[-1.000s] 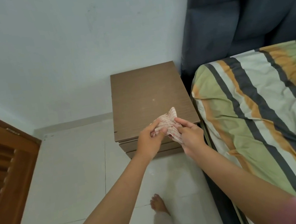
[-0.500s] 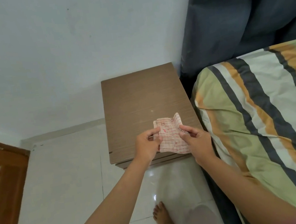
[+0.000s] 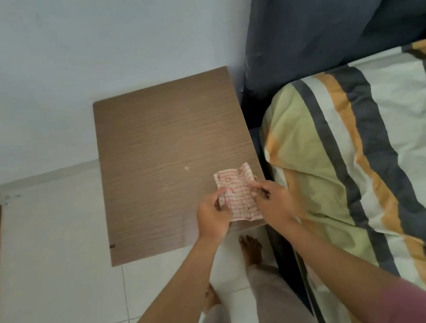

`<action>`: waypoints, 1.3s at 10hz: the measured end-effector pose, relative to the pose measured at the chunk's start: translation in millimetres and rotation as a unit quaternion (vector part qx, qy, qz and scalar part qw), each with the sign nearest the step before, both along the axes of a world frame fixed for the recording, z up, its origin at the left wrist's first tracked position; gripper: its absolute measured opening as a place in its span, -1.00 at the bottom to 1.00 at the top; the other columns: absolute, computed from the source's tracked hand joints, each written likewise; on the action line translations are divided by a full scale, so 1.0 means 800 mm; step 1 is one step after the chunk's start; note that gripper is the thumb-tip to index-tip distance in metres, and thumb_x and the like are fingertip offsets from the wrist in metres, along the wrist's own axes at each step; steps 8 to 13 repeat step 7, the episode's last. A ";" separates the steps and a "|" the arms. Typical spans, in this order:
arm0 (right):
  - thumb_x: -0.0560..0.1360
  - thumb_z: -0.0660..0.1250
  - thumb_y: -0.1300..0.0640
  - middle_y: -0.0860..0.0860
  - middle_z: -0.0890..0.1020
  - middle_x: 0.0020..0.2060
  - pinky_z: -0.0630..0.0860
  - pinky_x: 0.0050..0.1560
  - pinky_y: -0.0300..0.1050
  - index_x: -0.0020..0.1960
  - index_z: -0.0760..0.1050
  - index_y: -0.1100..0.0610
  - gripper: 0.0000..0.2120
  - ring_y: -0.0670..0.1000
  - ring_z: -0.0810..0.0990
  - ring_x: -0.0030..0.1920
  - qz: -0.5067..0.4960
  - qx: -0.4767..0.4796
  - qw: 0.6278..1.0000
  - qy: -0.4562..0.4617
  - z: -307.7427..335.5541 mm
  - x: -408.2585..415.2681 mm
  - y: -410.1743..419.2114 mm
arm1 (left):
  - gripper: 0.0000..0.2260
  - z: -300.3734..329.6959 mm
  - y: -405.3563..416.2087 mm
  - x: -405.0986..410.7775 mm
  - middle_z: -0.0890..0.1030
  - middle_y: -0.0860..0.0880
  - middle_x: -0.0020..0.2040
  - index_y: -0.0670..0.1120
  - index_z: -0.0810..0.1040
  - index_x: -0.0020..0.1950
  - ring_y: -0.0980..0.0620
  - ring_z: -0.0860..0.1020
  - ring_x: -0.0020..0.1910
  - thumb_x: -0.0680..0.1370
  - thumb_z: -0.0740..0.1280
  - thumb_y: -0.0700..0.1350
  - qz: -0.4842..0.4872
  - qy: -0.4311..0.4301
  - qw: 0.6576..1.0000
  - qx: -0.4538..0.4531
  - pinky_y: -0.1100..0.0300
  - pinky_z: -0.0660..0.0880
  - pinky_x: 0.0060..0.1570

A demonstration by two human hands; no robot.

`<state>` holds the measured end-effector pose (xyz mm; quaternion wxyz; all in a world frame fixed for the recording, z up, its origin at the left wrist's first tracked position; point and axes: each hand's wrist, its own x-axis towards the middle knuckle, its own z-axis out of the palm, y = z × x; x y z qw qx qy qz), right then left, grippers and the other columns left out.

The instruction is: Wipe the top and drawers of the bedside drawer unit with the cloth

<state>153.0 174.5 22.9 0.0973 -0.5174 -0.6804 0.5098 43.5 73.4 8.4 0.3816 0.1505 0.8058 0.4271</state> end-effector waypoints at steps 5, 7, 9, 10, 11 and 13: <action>0.48 0.21 0.33 -0.02 0.53 0.24 0.36 0.28 -0.24 0.18 0.56 0.11 -0.67 0.00 0.47 0.27 0.054 -0.031 0.993 -0.103 -0.026 -0.022 0.031 | -0.61 -0.027 0.014 -0.013 0.41 -0.04 0.16 -0.07 0.46 0.28 0.11 0.39 0.08 0.46 0.31 -0.27 -0.115 0.089 0.981 -0.125 0.34 0.31 0.17; 0.43 0.36 0.22 -0.04 0.66 -0.19 0.56 -0.04 -0.25 -0.10 0.61 0.08 -0.90 -0.11 0.60 -0.18 -0.214 0.035 0.976 0.002 0.104 -0.026 0.064 | -0.66 -0.004 -0.054 -0.025 0.42 -0.06 0.19 -0.07 0.47 0.24 0.01 0.47 0.14 0.47 0.32 -0.25 -0.058 0.058 0.987 -0.138 0.15 0.39 0.25; 0.43 0.36 0.22 -0.04 0.66 -0.19 0.56 -0.04 -0.25 -0.10 0.61 0.08 -0.90 -0.11 0.60 -0.18 -0.214 0.035 0.976 0.002 0.104 -0.026 0.064 | -0.66 -0.004 -0.054 -0.025 0.42 -0.06 0.19 -0.07 0.47 0.24 0.01 0.47 0.14 0.47 0.32 -0.25 -0.058 0.058 0.987 -0.138 0.15 0.39 0.25; 0.43 0.36 0.22 -0.04 0.66 -0.19 0.56 -0.04 -0.25 -0.10 0.61 0.08 -0.90 -0.11 0.60 -0.18 -0.214 0.035 0.976 0.002 0.104 -0.026 0.064 | -0.66 -0.004 -0.054 -0.025 0.42 -0.06 0.19 -0.07 0.47 0.24 0.01 0.47 0.14 0.47 0.32 -0.25 -0.058 0.058 0.987 -0.138 0.15 0.39 0.25; 0.43 0.36 0.22 -0.04 0.66 -0.19 0.56 -0.04 -0.25 -0.10 0.61 0.08 -0.90 -0.11 0.60 -0.18 -0.214 0.035 0.976 0.002 0.104 -0.026 0.064 | -0.66 -0.004 -0.054 -0.025 0.42 -0.06 0.19 -0.07 0.47 0.24 0.01 0.47 0.14 0.47 0.32 -0.25 -0.058 0.058 0.987 -0.138 0.15 0.39 0.25; 0.43 0.36 0.22 -0.04 0.66 -0.19 0.56 -0.04 -0.25 -0.10 0.61 0.08 -0.90 -0.11 0.60 -0.18 -0.214 0.035 0.976 0.002 0.104 -0.026 0.064 | -0.66 -0.004 -0.054 -0.025 0.42 -0.06 0.19 -0.07 0.47 0.24 0.01 0.47 0.14 0.47 0.32 -0.25 -0.058 0.058 0.987 -0.138 0.15 0.39 0.25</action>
